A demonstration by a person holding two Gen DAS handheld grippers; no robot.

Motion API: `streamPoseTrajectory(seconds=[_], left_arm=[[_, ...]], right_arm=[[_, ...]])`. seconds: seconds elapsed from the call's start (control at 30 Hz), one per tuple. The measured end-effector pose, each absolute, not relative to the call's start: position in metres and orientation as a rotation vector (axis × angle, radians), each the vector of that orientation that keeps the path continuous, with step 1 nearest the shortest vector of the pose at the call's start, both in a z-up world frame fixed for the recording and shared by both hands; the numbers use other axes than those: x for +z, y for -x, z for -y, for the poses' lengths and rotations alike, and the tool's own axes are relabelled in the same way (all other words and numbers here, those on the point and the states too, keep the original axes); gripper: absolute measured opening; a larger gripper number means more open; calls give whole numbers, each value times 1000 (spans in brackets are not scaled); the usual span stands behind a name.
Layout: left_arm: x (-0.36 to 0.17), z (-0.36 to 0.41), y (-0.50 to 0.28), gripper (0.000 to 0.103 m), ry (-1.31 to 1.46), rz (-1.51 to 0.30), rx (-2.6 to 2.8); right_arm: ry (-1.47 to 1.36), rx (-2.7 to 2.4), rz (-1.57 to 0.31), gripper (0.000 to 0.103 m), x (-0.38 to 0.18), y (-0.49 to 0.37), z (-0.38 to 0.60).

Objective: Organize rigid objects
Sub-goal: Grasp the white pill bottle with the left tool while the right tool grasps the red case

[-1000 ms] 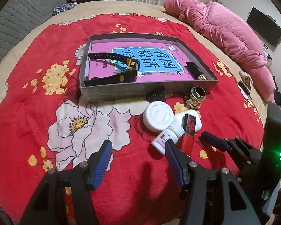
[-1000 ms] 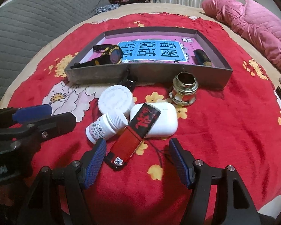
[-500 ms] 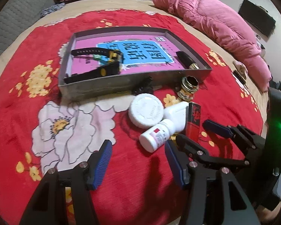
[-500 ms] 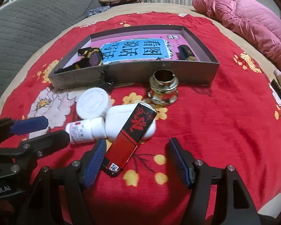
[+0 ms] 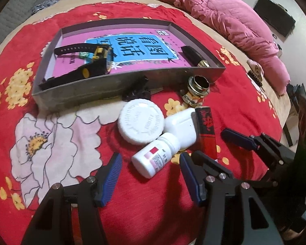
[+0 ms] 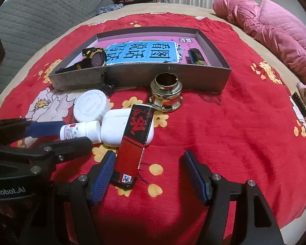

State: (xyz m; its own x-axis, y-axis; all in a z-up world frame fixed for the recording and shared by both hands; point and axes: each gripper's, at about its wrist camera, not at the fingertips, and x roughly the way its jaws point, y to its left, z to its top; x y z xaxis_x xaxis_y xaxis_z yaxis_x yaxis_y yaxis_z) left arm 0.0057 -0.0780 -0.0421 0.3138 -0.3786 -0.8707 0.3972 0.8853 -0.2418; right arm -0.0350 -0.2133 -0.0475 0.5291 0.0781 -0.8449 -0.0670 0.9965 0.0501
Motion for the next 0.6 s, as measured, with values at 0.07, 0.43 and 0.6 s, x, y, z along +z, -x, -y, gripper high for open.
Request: streamPoseTrajectory(seconds=[0.07, 0.43, 0.6], left_arm=[[-44, 79, -8, 58, -18, -1142, -514], [-46, 80, -10, 53, 29, -1142, -607], [-46, 78, -10, 48, 30, -1138, -631]], right_arm=[[-10, 87, -1010, 70, -48, 35, 214], [-21, 90, -1015, 70, -48, 33, 216], [-21, 82, -1018, 70, -47, 33, 218]])
